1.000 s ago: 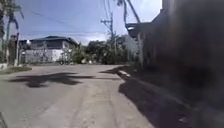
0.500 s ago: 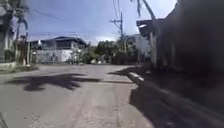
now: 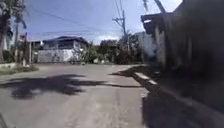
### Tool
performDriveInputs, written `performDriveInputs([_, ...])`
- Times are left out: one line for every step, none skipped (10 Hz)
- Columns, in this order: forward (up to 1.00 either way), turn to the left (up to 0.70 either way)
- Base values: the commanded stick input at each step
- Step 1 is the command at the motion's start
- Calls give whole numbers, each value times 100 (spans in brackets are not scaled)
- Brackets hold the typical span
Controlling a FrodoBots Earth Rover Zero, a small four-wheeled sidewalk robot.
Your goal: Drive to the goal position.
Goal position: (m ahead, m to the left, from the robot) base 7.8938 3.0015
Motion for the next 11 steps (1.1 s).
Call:
performDriveInputs([100, 0])
performDriveInputs([100, 0])
performDriveInputs([100, 0])
performDriveInputs([100, 0])
performDriveInputs([100, 0])
performDriveInputs([100, 0])
performDriveInputs([100, 0])
performDriveInputs([100, 0])
performDriveInputs([100, 0])
performDriveInputs([100, 0])
performDriveInputs([100, 0])
